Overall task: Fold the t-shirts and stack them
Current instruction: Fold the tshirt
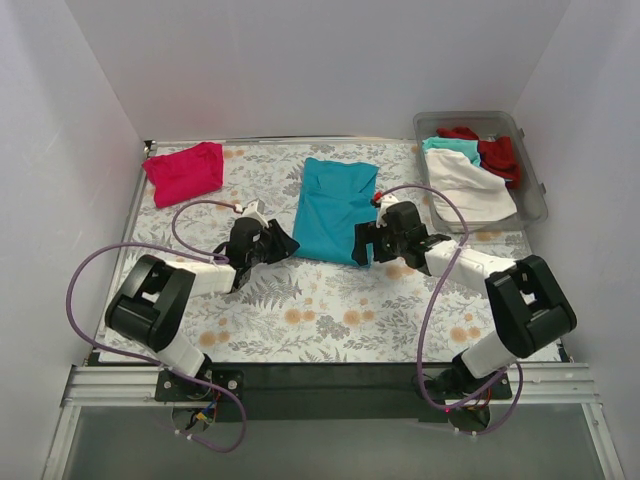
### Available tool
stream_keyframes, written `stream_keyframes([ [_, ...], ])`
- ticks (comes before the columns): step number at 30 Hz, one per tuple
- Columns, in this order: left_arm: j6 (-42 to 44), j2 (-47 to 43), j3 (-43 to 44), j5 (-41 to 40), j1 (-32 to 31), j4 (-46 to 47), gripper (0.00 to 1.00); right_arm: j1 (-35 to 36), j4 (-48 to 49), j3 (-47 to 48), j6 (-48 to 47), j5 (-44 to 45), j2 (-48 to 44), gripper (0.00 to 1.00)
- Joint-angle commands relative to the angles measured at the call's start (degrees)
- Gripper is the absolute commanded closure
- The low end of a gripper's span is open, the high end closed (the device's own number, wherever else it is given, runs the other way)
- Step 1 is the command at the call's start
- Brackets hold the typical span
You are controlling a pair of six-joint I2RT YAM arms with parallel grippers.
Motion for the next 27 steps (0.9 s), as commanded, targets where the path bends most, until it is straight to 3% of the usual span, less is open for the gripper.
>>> stream_keyframes([
  [1, -0.2, 0.1, 0.3, 1.3, 0.0, 3.5, 0.66, -0.1, 3.5, 1.5, 0.9, -1.0, 2.0, 0.21],
  [13, -0.2, 1.2, -1.1, 3.4, 0.1, 4.5, 0.79, -0.1, 4.6, 1.0, 1.8, -3.4, 5.0, 0.54],
  [16, -0.8, 0.8, -2.1, 3.6, 0.1, 5.0, 0.94, -0.1, 4.7, -0.1, 1.8, -3.4, 4.2, 0.66],
  [17, -0.9, 0.6, -2.5, 3.9, 0.1, 5.1, 1.00, 0.0, 4.8, -0.4, 1.8, -3.3, 3.8, 0.74],
  [22, -1.4, -0.5, -4.0, 4.0, -0.2, 5.5, 1.00, -0.1, 5.0, -2.0, 1.8, -3.1, 2.7, 0.99],
  [27, -2.9, -6.2, -10.1, 3.2, -0.5, 9.0, 1.00, 0.0, 5.0, -3.9, 1.8, -2.4, 0.7, 0.99],
])
